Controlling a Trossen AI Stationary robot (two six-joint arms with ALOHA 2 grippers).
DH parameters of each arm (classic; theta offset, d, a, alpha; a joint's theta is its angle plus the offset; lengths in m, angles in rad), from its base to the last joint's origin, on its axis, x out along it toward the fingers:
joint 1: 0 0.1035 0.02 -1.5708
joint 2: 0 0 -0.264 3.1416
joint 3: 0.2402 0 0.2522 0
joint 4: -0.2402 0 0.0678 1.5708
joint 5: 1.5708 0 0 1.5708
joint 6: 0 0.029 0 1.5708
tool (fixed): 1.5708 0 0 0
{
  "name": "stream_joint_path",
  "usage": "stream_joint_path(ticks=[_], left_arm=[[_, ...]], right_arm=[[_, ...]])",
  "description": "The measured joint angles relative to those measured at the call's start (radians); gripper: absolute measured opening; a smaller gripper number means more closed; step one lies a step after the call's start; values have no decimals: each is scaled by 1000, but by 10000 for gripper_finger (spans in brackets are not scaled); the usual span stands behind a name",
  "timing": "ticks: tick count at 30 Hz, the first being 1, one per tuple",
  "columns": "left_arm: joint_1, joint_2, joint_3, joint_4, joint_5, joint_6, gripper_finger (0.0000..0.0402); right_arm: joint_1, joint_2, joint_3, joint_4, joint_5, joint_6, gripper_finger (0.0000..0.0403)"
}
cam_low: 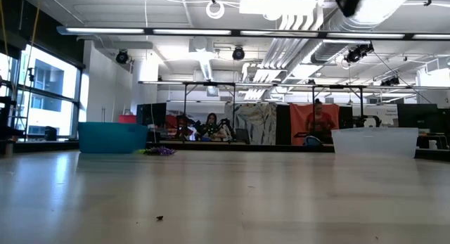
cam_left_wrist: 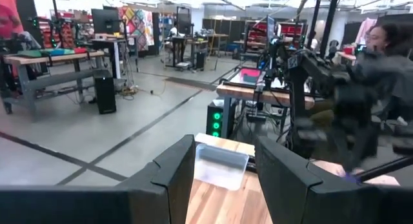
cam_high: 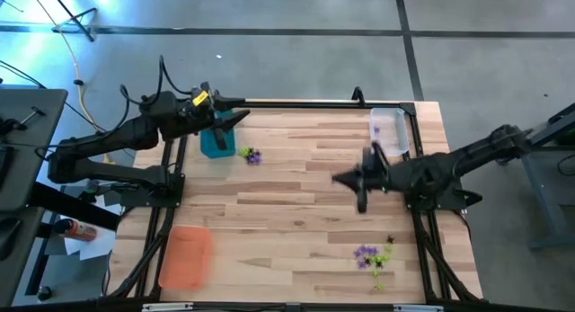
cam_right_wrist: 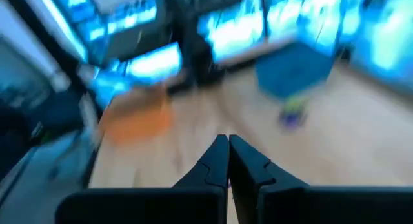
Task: Sort Halloween decoration
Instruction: Put the purple spider toy into the transparent bin
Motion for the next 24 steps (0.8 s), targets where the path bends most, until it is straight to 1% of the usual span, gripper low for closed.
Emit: stream_joint_path(ticks=[3, 6, 9, 13, 16, 20, 22, 24], left_arm=[[0, 14, 0, 1, 30, -10, 149], [-6, 34, 0, 10, 88, -10, 149], [-24, 61, 0, 6, 151, -9, 149], [-45, 85, -1, 6, 169, 13, 148], [-50, 94, -1, 8, 168, 25, 145], [-51, 93, -1, 9, 168, 19, 141], [-51, 93, -1, 9, 168, 16, 140], [-51, 93, -1, 9, 168, 17, 140]], right_arm=[[-85, 0, 39, 80, -17, -125, 0], [-155, -1, 69, 121, -65, -216, 0], [-217, -1, 86, 128, -150, -242, 0], [-258, 0, 87, 124, -210, -234, 0], [-264, 0, 87, 125, -214, -233, 0], [-275, 0, 87, 118, -207, -173, 0], [-292, 0, 88, 79, -167, -122, 0], [-323, 15, 116, -38, -83, -48, 0]])
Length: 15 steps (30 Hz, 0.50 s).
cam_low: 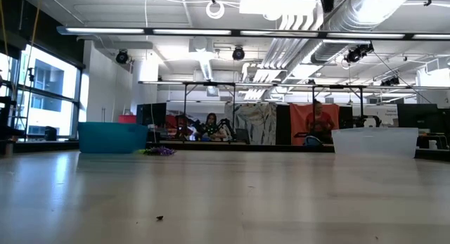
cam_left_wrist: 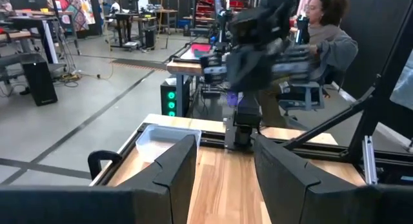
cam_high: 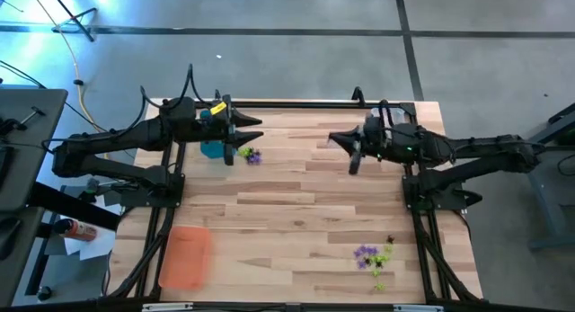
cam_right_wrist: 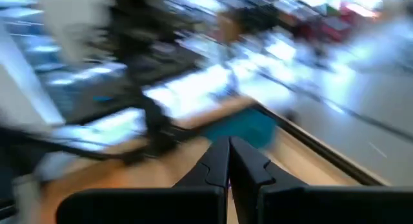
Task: Sort Halloween decoration
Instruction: Put the purple spider toy into the transparent bin
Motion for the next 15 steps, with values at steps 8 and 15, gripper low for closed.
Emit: stream_joint_path(ticks=[8, 15], left_arm=[[0, 0, 0, 2, -2, -1, 140], [1, 0, 0, -3, -2, -26, 141]], right_arm=[[-265, 205, 215, -914, 102, 284, 0], [-438, 220, 18, -1053, 161, 388, 0]])
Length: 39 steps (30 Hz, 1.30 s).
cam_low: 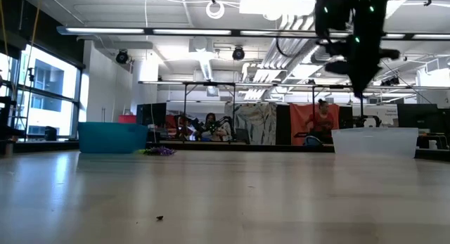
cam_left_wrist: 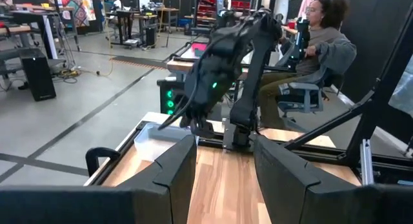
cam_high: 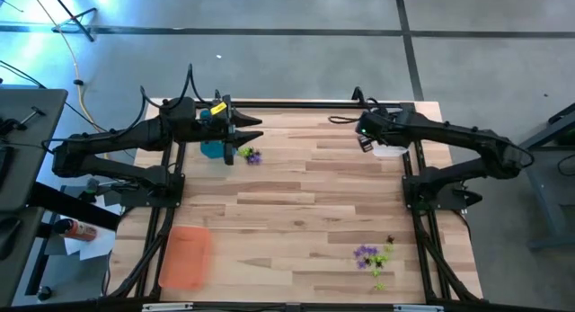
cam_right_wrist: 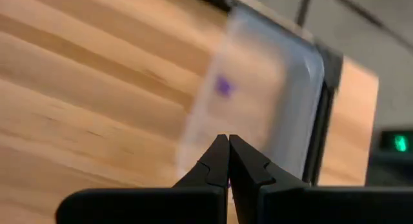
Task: Sort Halloween decoration
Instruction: Put the purple spider toy into the transparent bin, then put the black spider toy into the orange bin
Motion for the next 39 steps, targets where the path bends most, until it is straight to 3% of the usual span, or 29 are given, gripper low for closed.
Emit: stream_joint_path(ticks=[4, 9, 16, 25, 39], left_arm=[[0, 0, 0, 1, 0, -8, 141], [0, 0, 0, 1, -1, -8, 141], [0, 0, 0, 1, -2, -8, 141], [0, 0, 0, 1, -2, -9, 141], [0, 0, 0, 1, -2, -8, 141]], right_arm=[[-91, -60, -160, 115, -66, 0, 0], [-198, -61, -248, 256, -82, -23, 0], [-299, 20, -264, 422, -134, 23, 0], [-369, 114, -264, 426, -186, 159, 6], [-372, 72, -231, 432, -178, 132, 161]])
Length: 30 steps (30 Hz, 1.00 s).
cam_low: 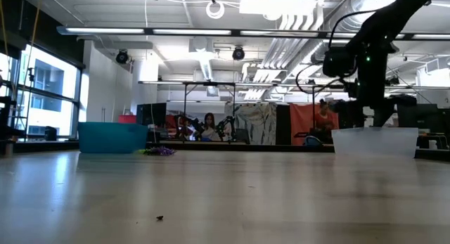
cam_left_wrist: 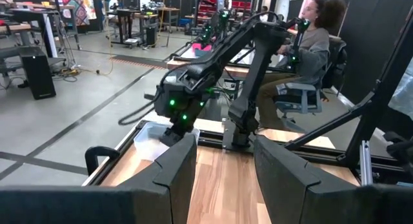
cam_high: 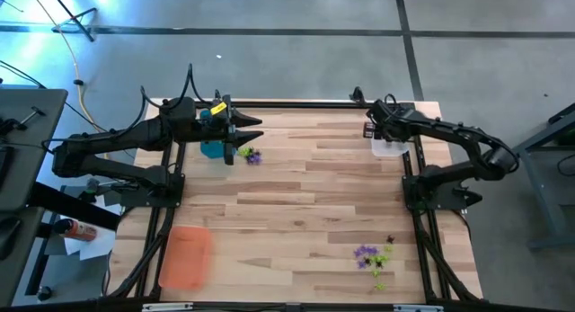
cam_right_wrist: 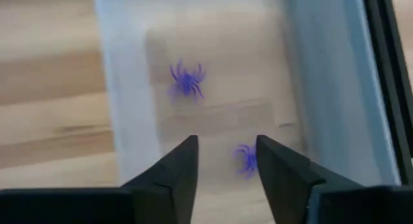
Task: Sort Halloween decoration
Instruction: Put the black spider toy into the orange bin
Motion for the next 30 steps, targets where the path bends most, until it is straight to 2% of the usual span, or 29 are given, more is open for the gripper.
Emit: stream_joint_path(ticks=[4, 7, 11, 14, 17, 23, 27, 30], left_arm=[[0, 0, 0, 0, 0, 0, 141], [0, 0, 0, 0, 0, 0, 141], [0, 0, 0, 0, 0, 0, 140], [0, 0, 0, 0, 0, 0, 140], [0, 0, 0, 0, 0, 0, 140], [0, 0, 0, 0, 0, 2, 140], [0, 0, 0, -1, 1, 18, 140], [0, 0, 0, -1, 0, 18, 140]], right_arm=[[19, -86, 61, 17, -3, -44, 178], [60, -180, 116, 104, -60, -167, 178], [146, -302, 147, 310, -265, -309, 177], [229, -369, 147, 430, -437, -349, 177], [330, -406, 147, 487, -529, -359, 177], [512, -403, 147, 494, -536, -462, 177], [570, -387, 146, 521, -528, -560, 177], [585, -387, 146, 535, -521, -568, 177]])
